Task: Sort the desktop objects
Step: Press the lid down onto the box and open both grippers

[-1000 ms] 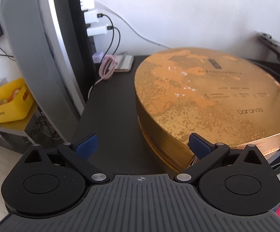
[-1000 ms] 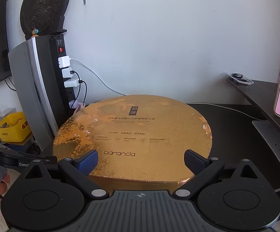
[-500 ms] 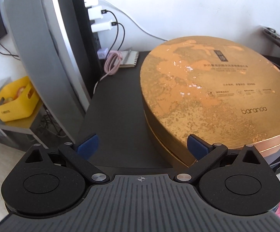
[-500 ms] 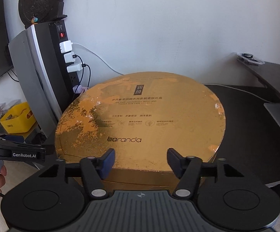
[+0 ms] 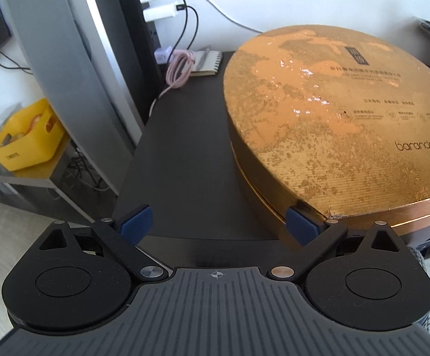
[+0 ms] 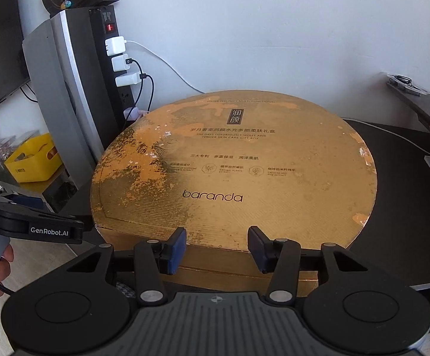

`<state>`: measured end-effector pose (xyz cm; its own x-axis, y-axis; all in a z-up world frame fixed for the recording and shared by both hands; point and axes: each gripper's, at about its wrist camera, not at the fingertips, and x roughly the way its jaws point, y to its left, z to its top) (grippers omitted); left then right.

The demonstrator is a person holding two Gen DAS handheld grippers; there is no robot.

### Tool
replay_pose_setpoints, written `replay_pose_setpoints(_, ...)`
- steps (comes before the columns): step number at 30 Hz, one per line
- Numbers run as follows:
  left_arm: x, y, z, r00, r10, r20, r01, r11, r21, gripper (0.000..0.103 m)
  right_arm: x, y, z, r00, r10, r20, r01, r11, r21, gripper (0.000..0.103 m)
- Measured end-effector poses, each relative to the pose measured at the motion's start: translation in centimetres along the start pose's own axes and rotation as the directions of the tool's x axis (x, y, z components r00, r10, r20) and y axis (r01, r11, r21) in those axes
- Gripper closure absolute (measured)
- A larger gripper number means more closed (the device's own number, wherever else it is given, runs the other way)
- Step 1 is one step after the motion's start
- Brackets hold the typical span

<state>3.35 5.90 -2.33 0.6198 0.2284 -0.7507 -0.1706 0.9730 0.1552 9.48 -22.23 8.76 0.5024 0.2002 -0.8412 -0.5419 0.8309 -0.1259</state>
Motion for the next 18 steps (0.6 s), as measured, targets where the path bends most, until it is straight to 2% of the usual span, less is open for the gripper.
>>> replay_pose_setpoints(6, -1.6, 0.0, 0.6, 0.997, -0.037, 0.069, 0.038, 0.999, -0.012, 0.004, -0.9, 0.2, 0.2, 1.0, -0.006, 0.026, 0.006, 1.0, -0.012, 0.055)
replay_pose_setpoints(12, -1.2, -0.9, 1.1, 0.994, -0.079, 0.07, 0.079, 0.997, 0.011, 0.004, -1.6, 0.1, 0.3, 0.999, -0.009, 0.04, 0.01, 1.0, -0.013, 0.055)
replay_pose_setpoints(18, -0.6, -0.7, 1.2, 0.992, -0.112, 0.052, 0.112, 0.994, -0.008, 0.002, -1.9, 0.3, 0.6, 0.999, -0.012, 0.051, 0.013, 1.0, -0.018, 0.055)
